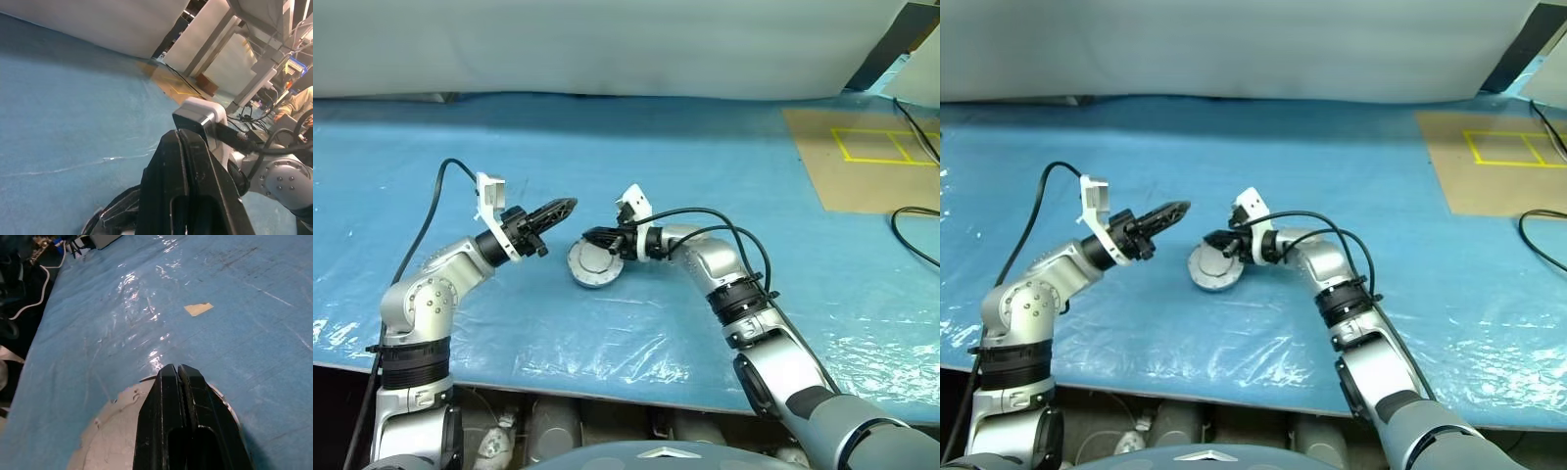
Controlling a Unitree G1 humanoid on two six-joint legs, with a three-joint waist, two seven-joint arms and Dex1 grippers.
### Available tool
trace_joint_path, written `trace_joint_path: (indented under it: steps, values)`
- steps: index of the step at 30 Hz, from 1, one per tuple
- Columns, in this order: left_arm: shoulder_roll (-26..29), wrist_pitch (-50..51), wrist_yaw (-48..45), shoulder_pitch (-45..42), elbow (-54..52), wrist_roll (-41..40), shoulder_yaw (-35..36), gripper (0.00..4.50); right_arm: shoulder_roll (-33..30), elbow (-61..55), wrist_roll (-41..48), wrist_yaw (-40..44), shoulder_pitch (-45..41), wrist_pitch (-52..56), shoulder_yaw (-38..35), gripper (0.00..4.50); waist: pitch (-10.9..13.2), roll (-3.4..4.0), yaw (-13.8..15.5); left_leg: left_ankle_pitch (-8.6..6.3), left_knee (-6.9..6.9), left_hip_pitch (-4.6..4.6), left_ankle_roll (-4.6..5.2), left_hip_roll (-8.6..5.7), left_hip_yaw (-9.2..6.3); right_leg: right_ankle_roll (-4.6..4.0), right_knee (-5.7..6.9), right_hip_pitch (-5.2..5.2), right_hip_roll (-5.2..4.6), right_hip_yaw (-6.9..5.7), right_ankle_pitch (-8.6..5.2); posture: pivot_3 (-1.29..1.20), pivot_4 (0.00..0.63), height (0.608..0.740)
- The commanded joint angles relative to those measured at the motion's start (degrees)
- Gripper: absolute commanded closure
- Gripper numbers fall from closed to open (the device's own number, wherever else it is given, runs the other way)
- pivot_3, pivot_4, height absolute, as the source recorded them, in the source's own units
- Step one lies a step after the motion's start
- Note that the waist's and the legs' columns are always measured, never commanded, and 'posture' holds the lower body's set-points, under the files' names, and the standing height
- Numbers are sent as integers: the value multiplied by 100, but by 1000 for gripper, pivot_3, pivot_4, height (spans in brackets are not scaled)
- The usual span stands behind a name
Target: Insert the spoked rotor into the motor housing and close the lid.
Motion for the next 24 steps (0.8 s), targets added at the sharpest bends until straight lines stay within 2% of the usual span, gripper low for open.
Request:
trace_joint_path:
  steps: [1, 4, 7, 8, 10, 14, 21, 22, 24]
  values:
    - [181, 41, -75, 95, -173, -218, 111, 4462, -218, -1015, 650, 404, -95, 525, -355, 4500, 0, 0, 7, 0, 0, -4, 0, 0, 0, 1, 0, -4, 0, 0, 0, 0, 150, 740]
    - [277, -26, -121, 152, -59, -208, 106, 4462, -495, -1671, 801, 533, -37, 702, -387, 4500, 0, 0, 17, 0, -2, -9, 1, 0, 0, 16, -1, -9, 1, -1, 10, 0, 150, 740]
    - [308, -47, -132, 217, -49, -257, 129, 4462, -808, -2131, 486, 598, 206, 518, 1, 4500, 0, 0, 16, 0, -8, -7, 0, 0, 0, 23, -2, -9, 2, -2, 13, 0, 150, 740]
    - [310, -51, -136, 260, -67, -270, 135, 4492, -871, -2202, 356, 524, 273, 449, 102, 4309, 0, 0, 15, 0, -9, -7, 0, 0, 0, 23, -3, -9, 2, -1, 13, 0, 150, 740]
    - [328, -71, -161, 382, -124, -263, 125, 4500, -959, -2167, 80, 362, 387, 241, 257, 3862, 0, 0, 2, 0, -11, -6, -1, 0, 0, 23, -5, -9, 2, -1, 13, 0, 150, 740]
    - [413, -123, -179, 624, -260, -208, 126, 4500, -1090, -1953, -251, 357, 495, -164, 435, 2519, 0, 0, -5, 0, -11, -8, -2, 1, 4, 21, -5, -15, 2, 0, 12, 0, 150, 740]
    - [497, -313, -47, 982, -355, -191, 245, 4500, -948, -1726, -138, 583, 412, -251, 393, 182, 0, 0, 0, 0, -7, -7, -1, 1, 5, 2, -5, -13, 2, 3, 0, 0, 150, 740]
    - [515, -309, -35, 1021, -372, -226, 281, 4500, -930, -1733, -144, 640, 419, -262, 442, 36, 0, 0, 0, 0, -6, -7, 0, 1, 5, 2, -4, -13, 2, 3, 0, 0, 150, 740]
    - [546, -281, -17, 1098, -423, -306, 347, 4500, -916, -1685, -251, 721, 427, -359, 571, 36, 0, 0, -1, 0, -7, -7, 0, 0, 5, 2, -4, -13, 2, 3, 1, 0, 150, 740]
